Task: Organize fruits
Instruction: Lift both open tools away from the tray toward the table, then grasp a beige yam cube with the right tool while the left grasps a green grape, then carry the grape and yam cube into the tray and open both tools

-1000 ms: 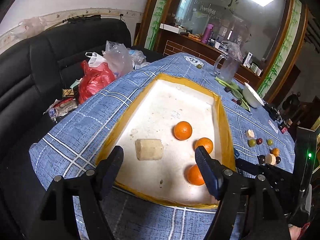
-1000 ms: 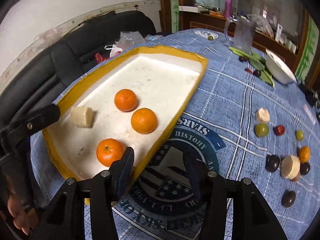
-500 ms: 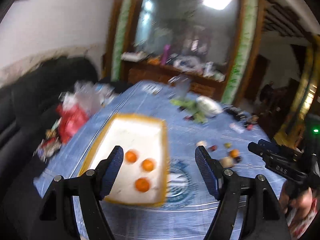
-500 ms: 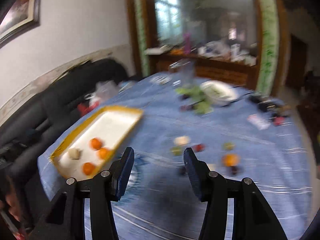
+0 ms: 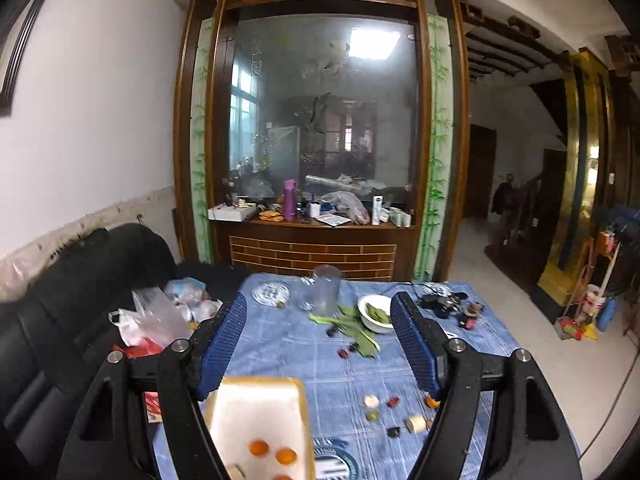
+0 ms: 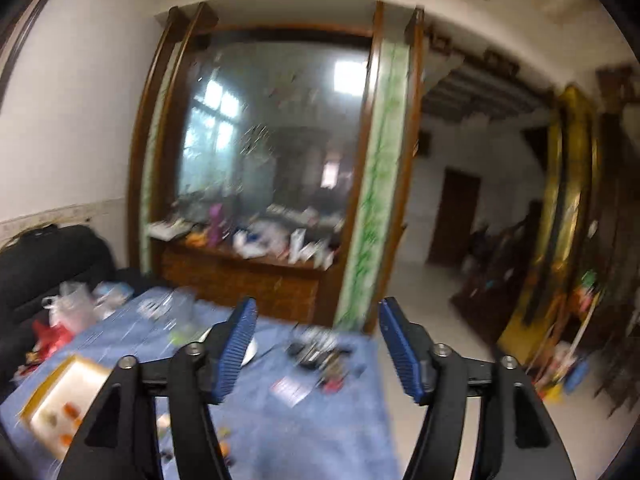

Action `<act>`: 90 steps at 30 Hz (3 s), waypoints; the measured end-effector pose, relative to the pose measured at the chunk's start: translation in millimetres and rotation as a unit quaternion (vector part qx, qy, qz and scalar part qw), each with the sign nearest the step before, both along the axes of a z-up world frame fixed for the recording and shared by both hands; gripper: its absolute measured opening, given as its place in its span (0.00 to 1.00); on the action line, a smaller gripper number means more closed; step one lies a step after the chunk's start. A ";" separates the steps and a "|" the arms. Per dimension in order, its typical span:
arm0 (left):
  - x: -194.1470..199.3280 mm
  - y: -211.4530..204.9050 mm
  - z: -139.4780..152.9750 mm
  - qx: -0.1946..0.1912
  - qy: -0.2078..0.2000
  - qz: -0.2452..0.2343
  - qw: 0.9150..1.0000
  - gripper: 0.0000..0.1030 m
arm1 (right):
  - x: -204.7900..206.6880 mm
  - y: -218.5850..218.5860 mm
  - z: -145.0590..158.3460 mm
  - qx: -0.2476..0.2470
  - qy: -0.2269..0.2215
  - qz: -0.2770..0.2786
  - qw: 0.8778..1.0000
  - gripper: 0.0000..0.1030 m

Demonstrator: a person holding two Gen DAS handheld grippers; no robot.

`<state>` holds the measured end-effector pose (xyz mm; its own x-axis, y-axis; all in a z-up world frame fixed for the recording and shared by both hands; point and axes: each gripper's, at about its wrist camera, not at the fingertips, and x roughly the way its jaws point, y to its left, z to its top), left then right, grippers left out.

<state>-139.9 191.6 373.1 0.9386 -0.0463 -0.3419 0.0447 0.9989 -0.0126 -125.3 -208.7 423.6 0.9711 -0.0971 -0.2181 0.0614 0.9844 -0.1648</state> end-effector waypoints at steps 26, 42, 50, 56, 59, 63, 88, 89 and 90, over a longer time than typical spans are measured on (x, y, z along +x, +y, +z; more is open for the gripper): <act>194.4 -78.1 -335.4 -0.110 0.369 -0.096 0.918 0.43 | 156.2 114.0 -377.3 0.122 0.394 0.185 0.892 0.47; 200.5 -109.7 -357.3 -0.020 0.341 -0.068 0.937 0.23 | 143.1 131.1 -391.9 0.069 0.380 0.191 0.902 0.32; 165.2 -73.6 -306.5 -0.086 0.301 -0.069 0.947 0.23 | 126.8 125.9 -364.4 0.082 0.354 0.203 0.909 0.29; 130.9 -20.6 -272.0 -0.120 0.263 -0.036 0.957 0.23 | 111.3 142.0 -343.7 0.085 0.336 0.226 0.910 0.30; 118.8 10.7 -265.1 -0.119 0.252 -0.006 0.960 0.23 | 103.5 158.5 -333.8 0.082 0.330 0.244 0.908 0.30; 112.3 60.8 -268.5 -0.114 0.256 0.053 0.959 0.23 | 96.5 186.9 -319.4 0.083 0.323 0.279 0.901 0.30; 148.9 155.7 -345.6 -0.129 0.335 0.150 0.921 0.23 | 155.7 384.0 -369.8 0.043 0.400 0.362 0.841 0.31; 148.9 156.2 -345.8 -0.131 0.335 0.150 0.921 0.23 | 155.4 387.7 -370.6 0.035 0.397 0.364 0.842 0.31; 147.7 157.3 -345.1 -0.135 0.333 0.152 0.921 0.23 | 155.1 389.2 -371.0 0.030 0.396 0.365 0.842 0.31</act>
